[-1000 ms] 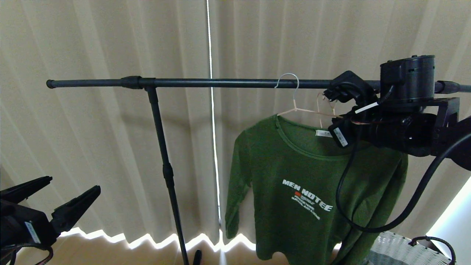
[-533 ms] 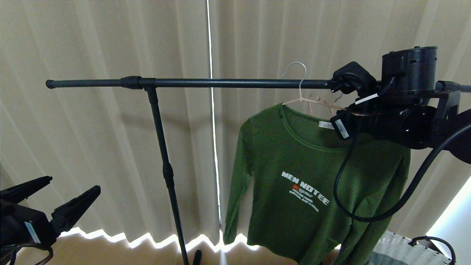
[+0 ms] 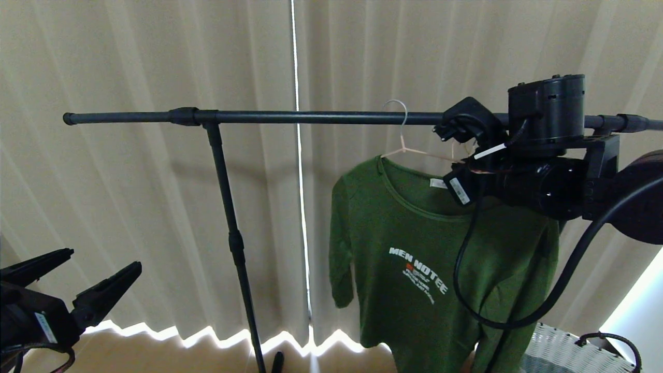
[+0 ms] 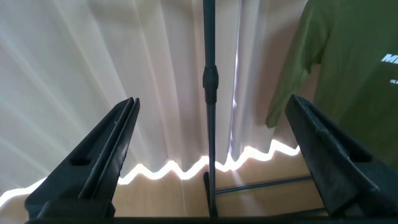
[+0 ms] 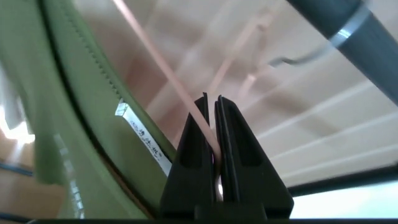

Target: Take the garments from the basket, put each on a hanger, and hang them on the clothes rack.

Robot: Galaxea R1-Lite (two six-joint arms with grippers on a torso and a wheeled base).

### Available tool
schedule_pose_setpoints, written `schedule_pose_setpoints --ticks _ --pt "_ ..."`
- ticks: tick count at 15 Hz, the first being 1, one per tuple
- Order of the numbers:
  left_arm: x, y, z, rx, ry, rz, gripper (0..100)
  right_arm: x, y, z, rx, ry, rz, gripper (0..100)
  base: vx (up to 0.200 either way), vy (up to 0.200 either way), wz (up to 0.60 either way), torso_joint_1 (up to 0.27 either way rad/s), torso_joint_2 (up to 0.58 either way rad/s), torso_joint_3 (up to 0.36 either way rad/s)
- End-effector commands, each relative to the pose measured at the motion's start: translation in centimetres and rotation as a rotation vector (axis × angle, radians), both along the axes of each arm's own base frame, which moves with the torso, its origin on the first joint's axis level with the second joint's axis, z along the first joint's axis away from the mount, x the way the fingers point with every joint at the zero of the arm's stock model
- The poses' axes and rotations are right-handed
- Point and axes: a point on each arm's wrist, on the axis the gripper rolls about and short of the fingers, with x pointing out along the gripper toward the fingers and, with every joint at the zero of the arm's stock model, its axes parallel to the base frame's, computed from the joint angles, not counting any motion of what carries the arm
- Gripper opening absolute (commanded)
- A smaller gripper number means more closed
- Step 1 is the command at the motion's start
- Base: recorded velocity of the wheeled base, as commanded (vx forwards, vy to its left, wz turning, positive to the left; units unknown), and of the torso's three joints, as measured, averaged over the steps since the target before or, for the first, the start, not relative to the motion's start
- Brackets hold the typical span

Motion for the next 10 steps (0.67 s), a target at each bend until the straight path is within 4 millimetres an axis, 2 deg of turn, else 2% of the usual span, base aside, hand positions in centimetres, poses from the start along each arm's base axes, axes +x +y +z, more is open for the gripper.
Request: schedule_pose_setpoints --ticks 1,5,8,9,10 --pt "0.0 0.0 0.0 0.0 0.0 0.0 100 0.1 0.6 -0.6 -0.007 0.013 0.014 0 0.0 0.0 0.0 0.0 0.0 0.0" --pt "0.0 0.0 0.0 0.002 0.0 0.0 100 0.1 1.9 -0.6 -0.002 0.01 0.055 0 0.0 0.0 0.0 0.0 0.0 0.0" --pt "0.0 0.0 0.0 0.0 0.0 0.0 100 0.0 2.0 -0.6 -0.005 0.015 0.058 0 0.0 0.0 0.0 0.0 0.0 0.0" --pt "0.0 0.0 0.0 0.0 0.0 0.0 100 0.0 2.0 -0.6 -0.005 0.015 0.058 100 0.0 0.0 0.0 0.0 0.0 0.0" --pt "0.0 0.0 0.0 0.002 0.0 0.0 100 0.0 2.0 -0.7 -0.005 0.015 0.058 100 0.0 0.0 0.0 0.0 0.0 0.0"
